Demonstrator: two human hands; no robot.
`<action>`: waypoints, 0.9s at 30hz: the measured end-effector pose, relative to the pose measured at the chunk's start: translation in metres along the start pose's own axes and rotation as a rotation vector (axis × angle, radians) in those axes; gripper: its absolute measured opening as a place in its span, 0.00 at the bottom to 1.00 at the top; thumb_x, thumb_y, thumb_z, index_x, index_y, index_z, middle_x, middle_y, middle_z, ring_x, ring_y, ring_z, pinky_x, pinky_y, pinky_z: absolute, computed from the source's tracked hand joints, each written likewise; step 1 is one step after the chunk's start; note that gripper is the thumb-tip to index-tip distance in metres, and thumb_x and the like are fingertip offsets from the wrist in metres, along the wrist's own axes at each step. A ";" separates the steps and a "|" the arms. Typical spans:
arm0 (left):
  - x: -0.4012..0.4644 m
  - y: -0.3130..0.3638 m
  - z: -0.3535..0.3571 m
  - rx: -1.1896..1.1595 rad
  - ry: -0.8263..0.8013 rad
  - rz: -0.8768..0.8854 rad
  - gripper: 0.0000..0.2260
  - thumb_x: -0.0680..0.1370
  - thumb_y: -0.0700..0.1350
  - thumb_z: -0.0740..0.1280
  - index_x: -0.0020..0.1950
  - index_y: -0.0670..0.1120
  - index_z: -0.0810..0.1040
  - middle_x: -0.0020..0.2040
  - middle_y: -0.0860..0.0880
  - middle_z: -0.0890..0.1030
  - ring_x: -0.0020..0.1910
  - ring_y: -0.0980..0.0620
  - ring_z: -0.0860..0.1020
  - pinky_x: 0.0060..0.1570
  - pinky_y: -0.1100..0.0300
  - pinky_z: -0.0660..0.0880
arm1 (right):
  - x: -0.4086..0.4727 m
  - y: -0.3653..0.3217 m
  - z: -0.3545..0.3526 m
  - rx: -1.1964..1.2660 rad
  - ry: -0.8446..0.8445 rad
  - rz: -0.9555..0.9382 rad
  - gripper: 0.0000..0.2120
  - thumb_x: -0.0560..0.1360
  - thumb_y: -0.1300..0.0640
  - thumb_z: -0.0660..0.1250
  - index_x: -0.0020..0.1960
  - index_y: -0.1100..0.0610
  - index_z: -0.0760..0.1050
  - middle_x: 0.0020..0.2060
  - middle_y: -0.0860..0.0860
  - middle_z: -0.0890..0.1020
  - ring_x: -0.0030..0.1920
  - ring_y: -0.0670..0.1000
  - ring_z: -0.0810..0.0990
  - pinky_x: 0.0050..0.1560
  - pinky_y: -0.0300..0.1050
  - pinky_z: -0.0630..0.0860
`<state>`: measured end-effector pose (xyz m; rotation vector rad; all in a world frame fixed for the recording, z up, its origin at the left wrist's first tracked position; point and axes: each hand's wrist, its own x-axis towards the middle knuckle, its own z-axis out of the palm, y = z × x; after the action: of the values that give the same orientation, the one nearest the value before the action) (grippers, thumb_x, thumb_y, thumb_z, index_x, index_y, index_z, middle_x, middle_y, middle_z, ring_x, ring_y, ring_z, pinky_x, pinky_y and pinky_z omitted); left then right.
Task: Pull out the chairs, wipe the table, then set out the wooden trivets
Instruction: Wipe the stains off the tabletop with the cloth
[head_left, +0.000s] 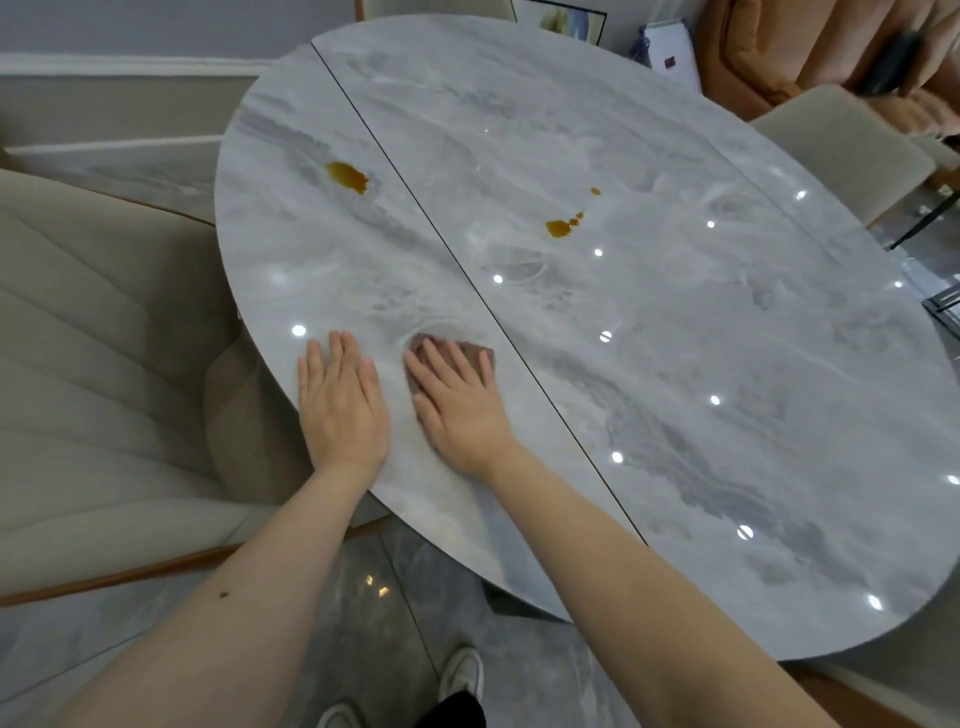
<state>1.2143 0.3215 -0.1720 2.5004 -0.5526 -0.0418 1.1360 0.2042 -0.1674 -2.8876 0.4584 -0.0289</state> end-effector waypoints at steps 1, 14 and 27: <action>-0.001 0.000 -0.002 -0.030 -0.006 -0.004 0.23 0.84 0.49 0.42 0.77 0.40 0.55 0.77 0.44 0.57 0.77 0.47 0.51 0.76 0.56 0.43 | -0.021 -0.003 0.000 -0.006 0.000 -0.050 0.27 0.78 0.44 0.44 0.76 0.46 0.59 0.76 0.47 0.60 0.77 0.54 0.55 0.73 0.56 0.42; -0.001 -0.010 0.003 0.094 -0.018 0.056 0.24 0.83 0.49 0.42 0.77 0.39 0.55 0.77 0.43 0.56 0.77 0.45 0.51 0.76 0.55 0.44 | -0.020 0.034 -0.008 -0.027 0.013 0.217 0.32 0.75 0.41 0.39 0.76 0.46 0.57 0.77 0.46 0.57 0.77 0.53 0.52 0.73 0.56 0.39; 0.035 -0.020 -0.020 -0.070 0.048 0.089 0.22 0.84 0.47 0.47 0.74 0.40 0.63 0.73 0.43 0.66 0.73 0.47 0.63 0.74 0.55 0.53 | -0.009 0.079 -0.019 -0.043 0.003 0.121 0.29 0.77 0.41 0.41 0.76 0.46 0.58 0.76 0.47 0.59 0.76 0.54 0.54 0.74 0.59 0.46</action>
<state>1.2569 0.3330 -0.1633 2.3997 -0.6310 0.0329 1.1025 0.1293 -0.1663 -2.8959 0.6403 -0.0043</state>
